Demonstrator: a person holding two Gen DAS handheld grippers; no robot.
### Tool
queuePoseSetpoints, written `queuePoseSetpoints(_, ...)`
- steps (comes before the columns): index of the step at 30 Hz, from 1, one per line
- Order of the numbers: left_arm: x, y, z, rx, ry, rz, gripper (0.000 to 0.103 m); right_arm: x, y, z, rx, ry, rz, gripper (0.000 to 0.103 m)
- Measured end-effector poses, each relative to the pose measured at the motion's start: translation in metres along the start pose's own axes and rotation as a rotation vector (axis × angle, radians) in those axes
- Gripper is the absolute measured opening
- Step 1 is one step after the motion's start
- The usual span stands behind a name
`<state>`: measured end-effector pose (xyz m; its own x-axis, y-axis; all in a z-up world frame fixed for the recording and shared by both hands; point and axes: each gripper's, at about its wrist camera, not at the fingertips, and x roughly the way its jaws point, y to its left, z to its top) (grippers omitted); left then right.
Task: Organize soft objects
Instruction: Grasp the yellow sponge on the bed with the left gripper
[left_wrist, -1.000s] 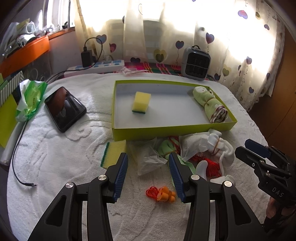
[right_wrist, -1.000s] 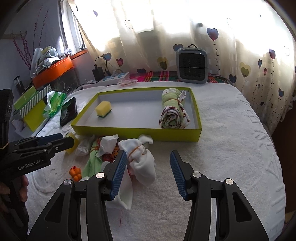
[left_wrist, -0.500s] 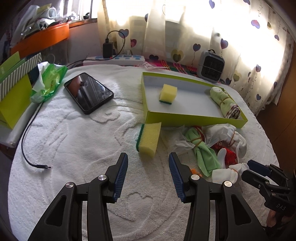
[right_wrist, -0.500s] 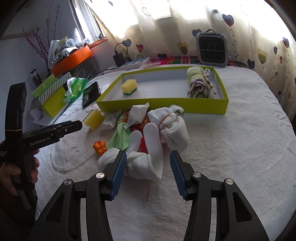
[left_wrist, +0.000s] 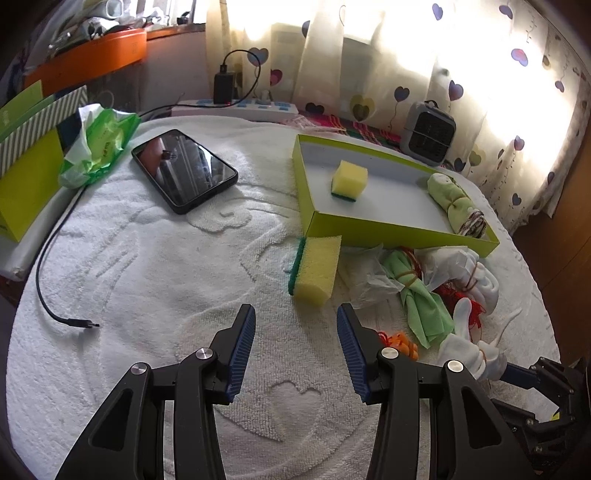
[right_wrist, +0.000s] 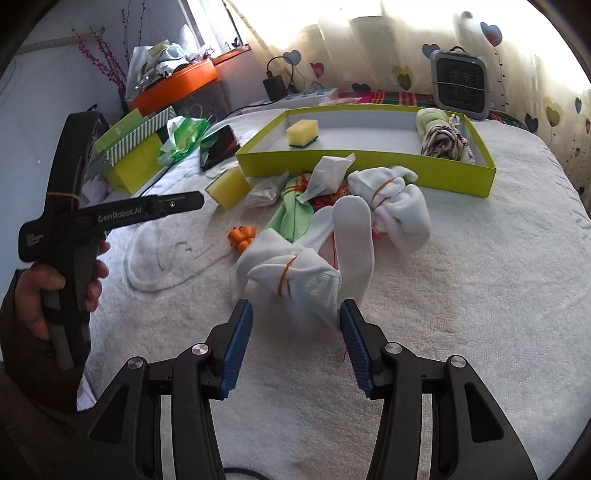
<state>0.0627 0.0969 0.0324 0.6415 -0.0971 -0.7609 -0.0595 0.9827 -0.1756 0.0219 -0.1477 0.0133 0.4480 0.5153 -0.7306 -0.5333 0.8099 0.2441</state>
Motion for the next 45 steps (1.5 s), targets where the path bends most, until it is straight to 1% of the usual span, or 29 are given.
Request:
queuePoseSetpoints(2, 0.001, 0.001, 0.001, -0.004, 0.001, -0.003, 0.045, -0.007, 0.002, 0.001, -0.042, -0.029, -0.012, 0.05)
queuePoseSetpoints(5, 0.003, 0.003, 0.002, -0.01, 0.003, -0.01, 0.045, -0.017, 0.001, 0.007, -0.085, -0.091, -0.069, 0.05)
queuePoseSetpoints(9, 0.007, 0.003, 0.003, -0.015, 0.011, -0.021, 0.045, -0.015, 0.004, 0.016, -0.153, -0.128, -0.082, 0.051)
queuePoseSetpoints(11, 0.008, 0.002, 0.004, -0.006, 0.013, -0.022, 0.045, -0.007, 0.004, 0.02, -0.161, -0.112, -0.068, 0.058)
queuePoseSetpoints(14, 0.014, 0.0, 0.006, -0.001, 0.029, -0.026, 0.045, 0.004, 0.005, 0.023, -0.176, -0.084, -0.02, 0.059)
queuePoseSetpoints(18, 0.021, -0.002, 0.011, 0.011, 0.03, -0.017, 0.045, 0.016, 0.007, 0.023, -0.198, -0.038, 0.01, 0.059)
queuePoseSetpoints(20, 0.026, -0.003, 0.013, 0.013, 0.039, -0.007, 0.045, 0.019, 0.01, 0.022, -0.22, -0.024, -0.005, 0.059)
queuePoseSetpoints(22, 0.029, -0.004, 0.015, 0.02, 0.038, -0.003, 0.045, 0.021, 0.01, 0.021, -0.231, -0.012, 0.003, 0.059)
queuePoseSetpoints(29, 0.037, -0.006, 0.02, 0.031, 0.042, -0.016, 0.045, 0.028, 0.006, 0.022, -0.229, 0.019, -0.001, 0.059)
queuePoseSetpoints(32, 0.04, -0.005, 0.023, 0.023, 0.038, -0.003, 0.045, 0.031, 0.006, 0.023, -0.233, 0.028, -0.013, 0.059)
queuePoseSetpoints(35, 0.041, -0.006, 0.025, 0.025, 0.027, -0.004, 0.045, 0.031, 0.006, 0.022, -0.229, 0.018, -0.027, 0.059)
queuePoseSetpoints(37, 0.042, -0.008, 0.025, 0.035, 0.025, 0.013, 0.045, 0.03, 0.005, 0.021, -0.213, 0.012, -0.024, 0.059)
queuePoseSetpoints(40, 0.042, -0.008, 0.025, 0.035, 0.018, 0.013, 0.045, 0.029, 0.004, 0.021, -0.198, 0.004, -0.031, 0.055)
queuePoseSetpoints(45, 0.044, -0.007, 0.025, 0.028, 0.016, 0.006, 0.044, 0.026, 0.003, 0.019, -0.188, -0.001, -0.033, 0.052)
